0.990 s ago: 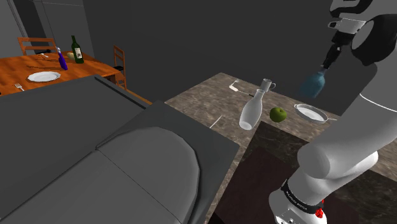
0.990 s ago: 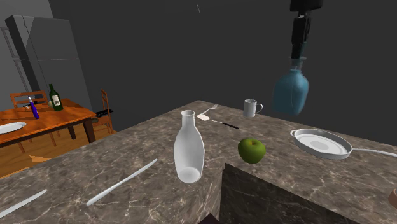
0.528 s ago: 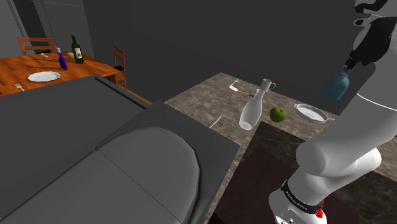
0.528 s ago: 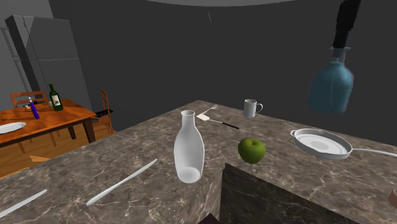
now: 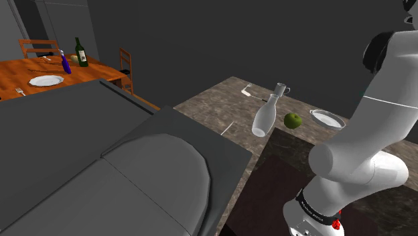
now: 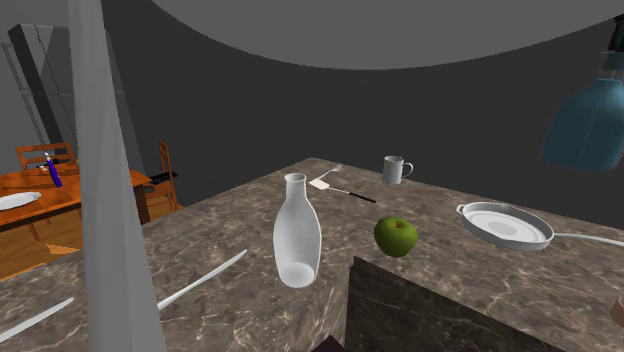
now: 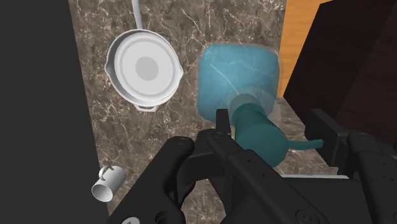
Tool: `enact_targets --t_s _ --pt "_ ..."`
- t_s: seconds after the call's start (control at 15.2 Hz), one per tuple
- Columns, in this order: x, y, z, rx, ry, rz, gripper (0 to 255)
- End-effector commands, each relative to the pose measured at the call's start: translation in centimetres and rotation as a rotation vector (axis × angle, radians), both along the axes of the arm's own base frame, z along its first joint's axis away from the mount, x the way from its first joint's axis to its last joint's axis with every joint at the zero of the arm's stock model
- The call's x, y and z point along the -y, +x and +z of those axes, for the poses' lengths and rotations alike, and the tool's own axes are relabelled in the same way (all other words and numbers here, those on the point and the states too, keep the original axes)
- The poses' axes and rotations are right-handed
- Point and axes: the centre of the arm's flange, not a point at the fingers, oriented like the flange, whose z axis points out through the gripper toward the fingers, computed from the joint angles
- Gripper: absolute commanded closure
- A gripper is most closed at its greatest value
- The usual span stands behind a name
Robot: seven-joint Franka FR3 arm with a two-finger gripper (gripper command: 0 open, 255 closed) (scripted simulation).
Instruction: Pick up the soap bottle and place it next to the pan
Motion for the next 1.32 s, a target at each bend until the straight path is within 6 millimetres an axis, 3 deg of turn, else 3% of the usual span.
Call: enact_targets --t_s 0.0,1.25 --pt "0.3 -1.9 0.5 0.002 0.0 0.004 255" --pt "0.3 -1.9 -9.5 0.002 0.0 0.004 255"
